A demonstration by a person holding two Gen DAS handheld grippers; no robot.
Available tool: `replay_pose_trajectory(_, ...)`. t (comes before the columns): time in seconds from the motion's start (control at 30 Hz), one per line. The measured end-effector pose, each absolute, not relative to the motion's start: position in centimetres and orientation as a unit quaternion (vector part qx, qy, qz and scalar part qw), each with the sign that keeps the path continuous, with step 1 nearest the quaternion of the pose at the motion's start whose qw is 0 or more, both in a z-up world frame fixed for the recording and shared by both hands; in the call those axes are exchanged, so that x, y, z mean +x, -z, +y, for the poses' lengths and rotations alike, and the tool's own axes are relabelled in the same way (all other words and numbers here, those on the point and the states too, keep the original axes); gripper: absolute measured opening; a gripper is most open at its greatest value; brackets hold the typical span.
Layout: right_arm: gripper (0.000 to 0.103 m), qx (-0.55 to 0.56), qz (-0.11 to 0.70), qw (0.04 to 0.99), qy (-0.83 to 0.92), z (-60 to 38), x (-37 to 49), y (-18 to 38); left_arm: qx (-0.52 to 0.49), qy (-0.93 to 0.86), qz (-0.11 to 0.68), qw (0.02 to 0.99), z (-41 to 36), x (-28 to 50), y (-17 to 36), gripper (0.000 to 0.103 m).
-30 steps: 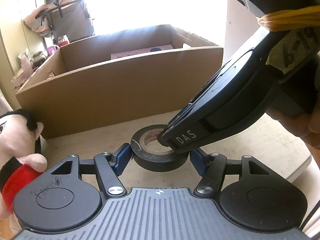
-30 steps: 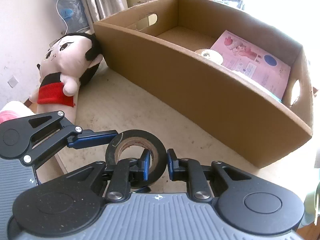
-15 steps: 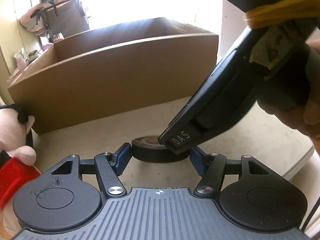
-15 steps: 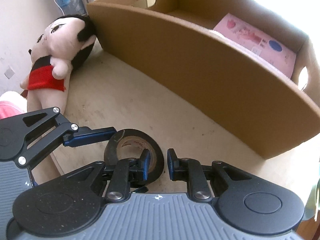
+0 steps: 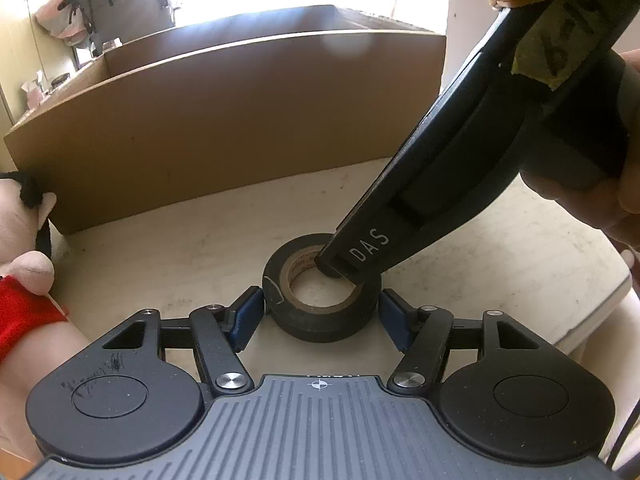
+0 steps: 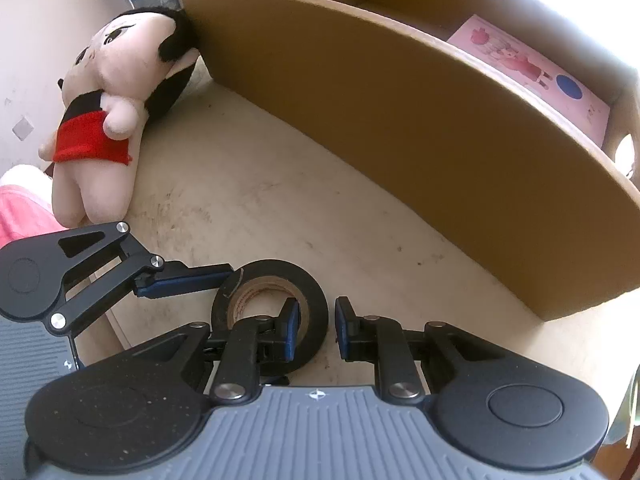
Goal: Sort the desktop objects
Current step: 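Close the right gripper on the black tape roll's rim, then lift the tape roll with the right gripper and carry it over the box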
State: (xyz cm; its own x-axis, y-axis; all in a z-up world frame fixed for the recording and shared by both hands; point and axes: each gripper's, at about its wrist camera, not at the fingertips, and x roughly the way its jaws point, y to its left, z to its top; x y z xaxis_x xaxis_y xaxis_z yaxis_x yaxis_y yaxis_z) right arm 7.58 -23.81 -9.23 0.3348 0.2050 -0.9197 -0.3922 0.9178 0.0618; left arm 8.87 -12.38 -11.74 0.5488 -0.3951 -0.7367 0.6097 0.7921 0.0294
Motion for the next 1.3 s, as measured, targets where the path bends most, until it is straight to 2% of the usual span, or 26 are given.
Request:
replay_pose_trajectory(0.23, 0.023, -0.086, 0.556, 0.806, -0.185, -23.7, 8.1, 9.3, 0.144, 0.291, 0.377, 0.867, -12.4, 9.0, 11.7, 0.066)
replay_pose_trajectory(0.43, 0.033, -0.081, 0.562, 0.800, -0.194, -23.7, 8.2, 9.3, 0.137, 0.292, 0.381, 0.867, -12.5, 9.7, 11.6, 0.067)
replay_pose_trajectory(0.73, 0.033, -0.090, 0.555, 0.804, -0.194, -23.8, 8.0, 9.3, 0.132, 0.295, 0.373, 0.870, -12.7, 9.9, 11.8, 0.065)
replay_pose_trajectory(0.87, 0.028, -0.105, 0.545, 0.809, -0.192, -23.6, 7.7, 9.3, 0.131, 0.293, 0.367, 0.873, -13.0, 9.8, 12.0, 0.065)
replay_pose_trajectory(0.97, 0.018, -0.102, 0.542, 0.814, -0.185, -23.8, 7.6, 9.3, 0.133, 0.289, 0.362, 0.876, -13.2, 9.6, 11.9, 0.064)
replay_pose_trajectory(1.3, 0.018, -0.117, 0.502, 0.836, -0.188, -23.6, 6.9, 6.9, 0.141, 0.279, 0.334, 0.889, -13.0, 9.3, 10.3, 0.064)
